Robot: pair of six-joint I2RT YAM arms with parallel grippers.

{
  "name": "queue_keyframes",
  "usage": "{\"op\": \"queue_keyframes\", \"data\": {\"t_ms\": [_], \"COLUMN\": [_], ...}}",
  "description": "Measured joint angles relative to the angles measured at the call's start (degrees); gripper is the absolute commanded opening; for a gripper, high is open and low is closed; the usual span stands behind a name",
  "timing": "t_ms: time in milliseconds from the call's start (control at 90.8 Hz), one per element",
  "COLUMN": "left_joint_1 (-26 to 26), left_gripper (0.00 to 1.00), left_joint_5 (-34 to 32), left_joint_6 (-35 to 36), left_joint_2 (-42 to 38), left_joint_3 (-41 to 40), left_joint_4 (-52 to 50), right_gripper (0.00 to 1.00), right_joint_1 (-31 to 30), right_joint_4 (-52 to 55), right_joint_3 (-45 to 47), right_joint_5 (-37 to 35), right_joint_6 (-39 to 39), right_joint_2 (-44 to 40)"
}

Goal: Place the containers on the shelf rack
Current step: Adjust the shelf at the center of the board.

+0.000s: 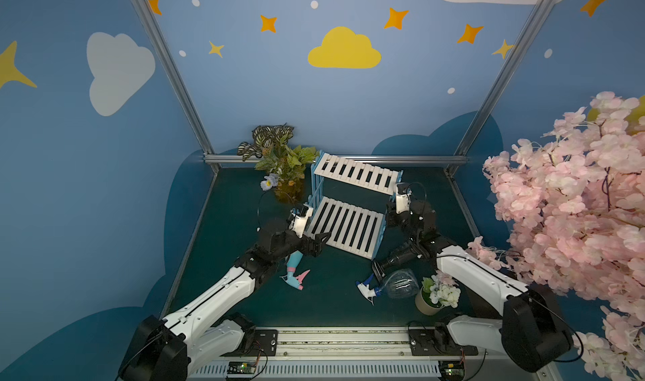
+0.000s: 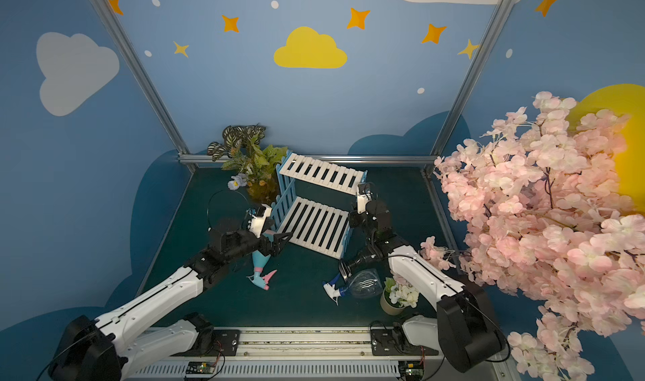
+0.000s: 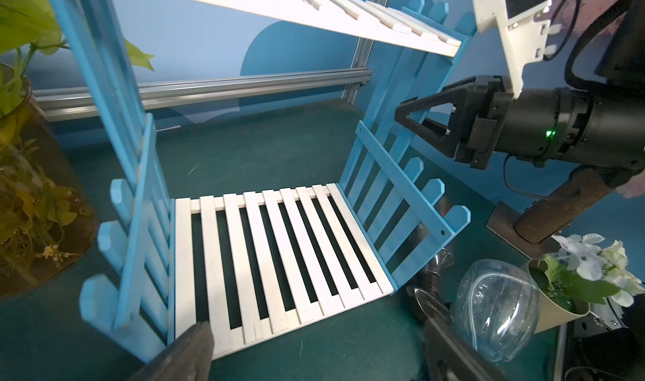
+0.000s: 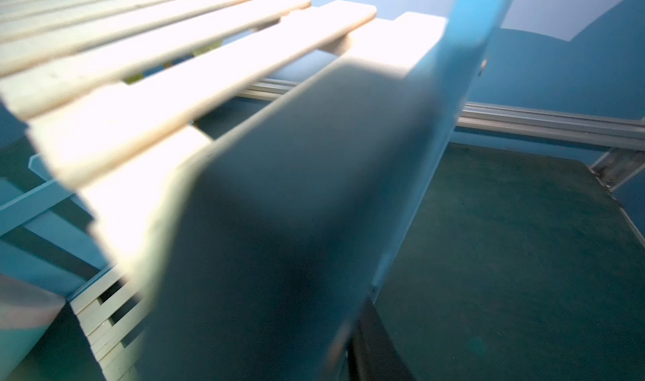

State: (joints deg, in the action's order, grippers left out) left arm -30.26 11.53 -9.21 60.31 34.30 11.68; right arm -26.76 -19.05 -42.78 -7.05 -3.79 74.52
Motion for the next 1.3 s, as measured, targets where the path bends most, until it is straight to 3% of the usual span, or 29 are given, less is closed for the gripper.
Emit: {"op": "queue_keyframes", "data": {"t_ms": [540,639,771,859,958,1299], "left_joint_1": [0.2,0.2,0.2,0.2,0.3,0.3], "left_gripper": [0.98,0.98,0.98,0.99,0.99,1.0], "left_joint_5": [0.0,0.0,-1.3,-2.9,-4.9,-11.1], "left_joint_6": [-0.3,-0.4,-0.6,-1.2,-2.3,-7.1], "left_joint_2": [-0.5,-1.7,-4.1,-5.8,-8.1,-19.3], "left_joint_3": [-0.5,-0.8,-1.0,-1.1,-1.2,-4.5], "left_joint_4": [-1.6,-2.5,-4.7,-7.3,-11.0,-24.0], "right_gripper": [0.28,0.36,0.61,0.8,0.9,0.95], "right_joint_1": [2.1,3.0,3.1,3.1,3.1,3.5], "right_joint_4": [-14.3,-17.7,-18.5,-17.4,-15.3,-4.3], "right_joint_3": [-13.2,-14.0,-14.0,-13.5,-11.2,-2.5], "right_joint_5": [8.2,10.0,11.9,12.7,12.9,8.4], "right_joint_6": [2.7,2.5,1.6,0.6,-0.4,-3.9], "right_joint_2": [20.5,22.8,22.9,21.7,18.1,-6.2]}}
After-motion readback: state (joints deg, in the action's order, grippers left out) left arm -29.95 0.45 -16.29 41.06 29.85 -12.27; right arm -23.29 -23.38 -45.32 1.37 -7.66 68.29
